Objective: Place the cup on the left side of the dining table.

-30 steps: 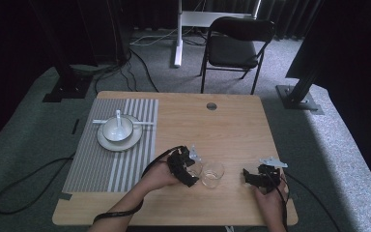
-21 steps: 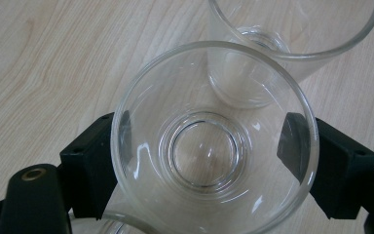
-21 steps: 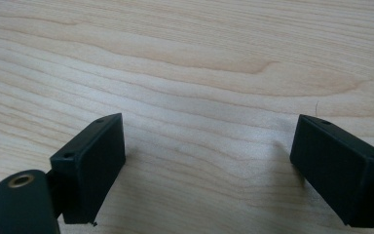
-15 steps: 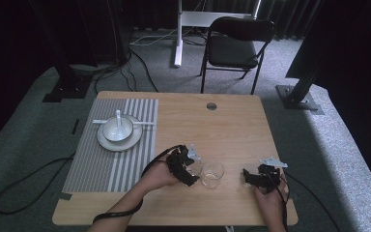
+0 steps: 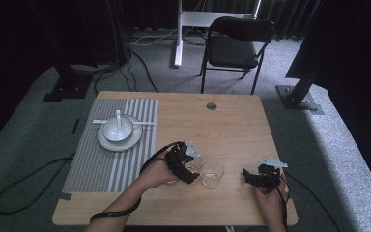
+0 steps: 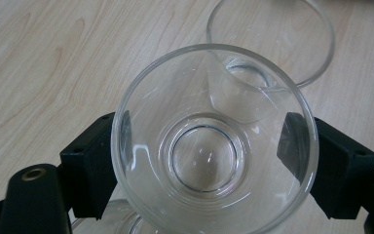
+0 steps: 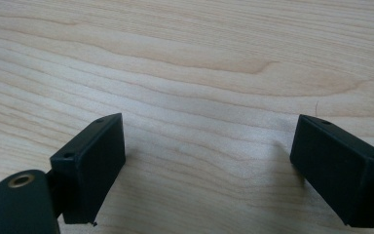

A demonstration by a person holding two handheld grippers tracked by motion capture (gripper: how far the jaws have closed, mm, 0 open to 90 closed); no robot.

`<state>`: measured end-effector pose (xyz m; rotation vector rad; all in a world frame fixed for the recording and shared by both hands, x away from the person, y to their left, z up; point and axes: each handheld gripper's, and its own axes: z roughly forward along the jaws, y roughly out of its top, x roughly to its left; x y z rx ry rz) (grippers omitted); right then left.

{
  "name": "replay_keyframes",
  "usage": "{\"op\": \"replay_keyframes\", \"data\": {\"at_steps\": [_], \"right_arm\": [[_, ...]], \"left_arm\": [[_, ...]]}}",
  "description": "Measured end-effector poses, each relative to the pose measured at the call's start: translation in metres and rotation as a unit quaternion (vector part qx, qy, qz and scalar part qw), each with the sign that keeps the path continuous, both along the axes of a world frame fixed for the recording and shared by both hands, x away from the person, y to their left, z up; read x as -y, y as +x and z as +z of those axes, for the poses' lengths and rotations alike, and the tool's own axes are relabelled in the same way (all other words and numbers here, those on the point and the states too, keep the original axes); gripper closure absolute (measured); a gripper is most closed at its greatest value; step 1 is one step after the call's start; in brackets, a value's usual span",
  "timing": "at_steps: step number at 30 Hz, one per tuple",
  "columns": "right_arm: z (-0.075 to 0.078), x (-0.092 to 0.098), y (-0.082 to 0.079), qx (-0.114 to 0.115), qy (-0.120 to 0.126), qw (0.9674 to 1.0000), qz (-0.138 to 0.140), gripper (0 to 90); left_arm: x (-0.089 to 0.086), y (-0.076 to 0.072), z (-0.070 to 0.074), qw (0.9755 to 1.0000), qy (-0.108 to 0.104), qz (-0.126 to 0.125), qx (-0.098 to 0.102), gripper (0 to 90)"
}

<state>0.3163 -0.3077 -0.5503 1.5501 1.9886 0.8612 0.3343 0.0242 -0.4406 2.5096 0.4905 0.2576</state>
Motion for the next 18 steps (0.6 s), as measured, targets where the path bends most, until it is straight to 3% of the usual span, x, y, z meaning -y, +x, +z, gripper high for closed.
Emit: {"op": "replay_keyframes", "data": {"at_steps": [13, 18], "right_arm": [[0.000, 0.000, 0.000, 0.000, 0.000, 1.0000, 0.000, 12.3], [0.000, 0.000, 0.000, 0.000, 0.000, 1.0000, 0.000, 12.3]], "left_arm": [[0.001, 0.000, 0.031, 0.9998, -0.006, -0.002, 0.020, 18.6], [-0.002, -0.001, 0.049, 0.9994, -0.015, -0.003, 0.030, 18.6]]}}
